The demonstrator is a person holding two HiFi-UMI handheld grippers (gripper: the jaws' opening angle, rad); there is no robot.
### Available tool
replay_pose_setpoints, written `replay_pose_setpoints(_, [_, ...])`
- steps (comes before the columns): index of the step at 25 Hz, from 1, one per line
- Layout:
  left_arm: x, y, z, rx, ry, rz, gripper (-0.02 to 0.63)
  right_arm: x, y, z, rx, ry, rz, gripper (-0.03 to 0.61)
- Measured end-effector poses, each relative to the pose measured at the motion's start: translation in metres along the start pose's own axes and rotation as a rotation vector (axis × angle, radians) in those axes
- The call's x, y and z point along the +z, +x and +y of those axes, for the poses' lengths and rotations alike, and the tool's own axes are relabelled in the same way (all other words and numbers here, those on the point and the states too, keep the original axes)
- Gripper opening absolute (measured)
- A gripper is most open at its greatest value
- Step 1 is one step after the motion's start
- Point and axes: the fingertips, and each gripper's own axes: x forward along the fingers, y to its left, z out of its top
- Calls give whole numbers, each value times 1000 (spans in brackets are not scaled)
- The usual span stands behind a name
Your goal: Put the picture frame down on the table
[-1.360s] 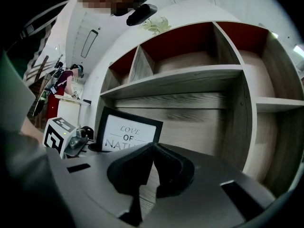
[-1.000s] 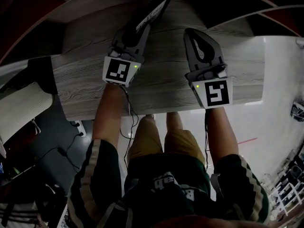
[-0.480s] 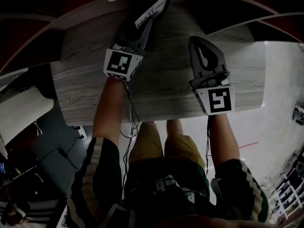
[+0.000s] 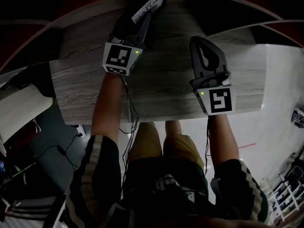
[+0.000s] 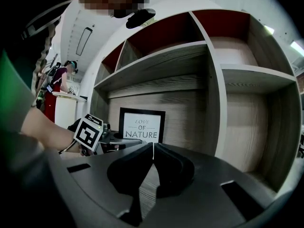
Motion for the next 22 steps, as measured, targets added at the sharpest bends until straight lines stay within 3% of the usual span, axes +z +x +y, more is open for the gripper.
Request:
replay_pose_setpoints(3, [-2, -1, 5, 5, -46, 9, 28, 1, 2, -1, 4, -1, -1, 35])
replay_pose_setpoints(8, [-3, 2, 4, 3, 0, 19, 31, 1, 4, -1, 6, 6, -15, 35])
replay_pose_setpoints(10, [-3, 1, 4, 1, 6, 18, 97, -2, 4, 1, 12, 12, 2, 35])
replay_pose_setpoints(12, [-3, 1, 5, 3, 12, 19, 123, -5, 4, 2, 17, 18, 17, 35])
replay_pose_setpoints(22, [0, -12, 7, -3, 7, 15, 176, 1, 6, 10, 24, 5, -12, 35])
